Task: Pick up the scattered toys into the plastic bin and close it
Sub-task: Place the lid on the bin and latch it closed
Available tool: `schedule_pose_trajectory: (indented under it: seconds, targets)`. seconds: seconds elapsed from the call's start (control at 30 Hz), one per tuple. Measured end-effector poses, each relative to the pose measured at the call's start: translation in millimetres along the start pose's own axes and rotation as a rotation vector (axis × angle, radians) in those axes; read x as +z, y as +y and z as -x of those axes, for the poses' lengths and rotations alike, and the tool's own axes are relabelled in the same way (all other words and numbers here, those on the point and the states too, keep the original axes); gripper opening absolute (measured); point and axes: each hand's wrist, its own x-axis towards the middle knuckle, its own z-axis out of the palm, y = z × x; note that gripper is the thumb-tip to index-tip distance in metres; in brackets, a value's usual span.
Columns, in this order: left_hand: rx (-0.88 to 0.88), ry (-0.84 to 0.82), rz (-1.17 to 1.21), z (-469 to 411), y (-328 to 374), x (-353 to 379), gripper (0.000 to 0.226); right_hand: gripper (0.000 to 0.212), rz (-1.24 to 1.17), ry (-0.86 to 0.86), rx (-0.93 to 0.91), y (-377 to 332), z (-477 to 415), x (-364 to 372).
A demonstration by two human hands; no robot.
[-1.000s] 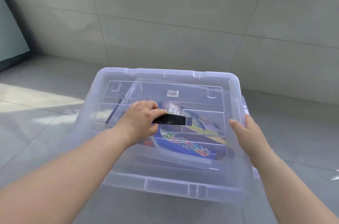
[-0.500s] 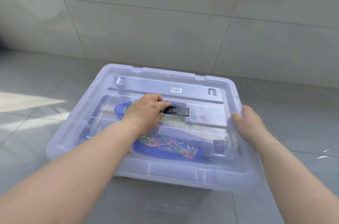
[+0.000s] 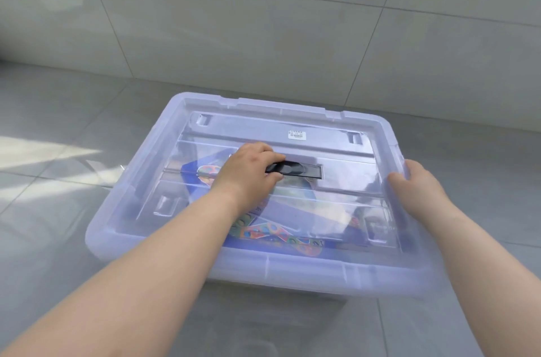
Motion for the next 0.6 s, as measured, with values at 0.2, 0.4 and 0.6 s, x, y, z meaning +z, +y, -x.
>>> schedule_pose_trajectory:
  seconds: [0.2,0.4,0.6]
  targets:
    - [-0.049,0.052,0.055,18.2,-15.6,-20.2,0.058,0.037,0.009,0.008,0.011,-0.2,4.5,-0.7]
    - [-0.622,0.181,0.020,55.6,-91.0,-74.0,0.058,0.060,0.016,0.023,0.209,-6.4,8.5,-3.5]
    - [-0.994,-0.084,0.825,61.8,-118.8,-75.2,0.081,0.087,-0.270,-0.094,0.434,4.8,3.7,-1.1]
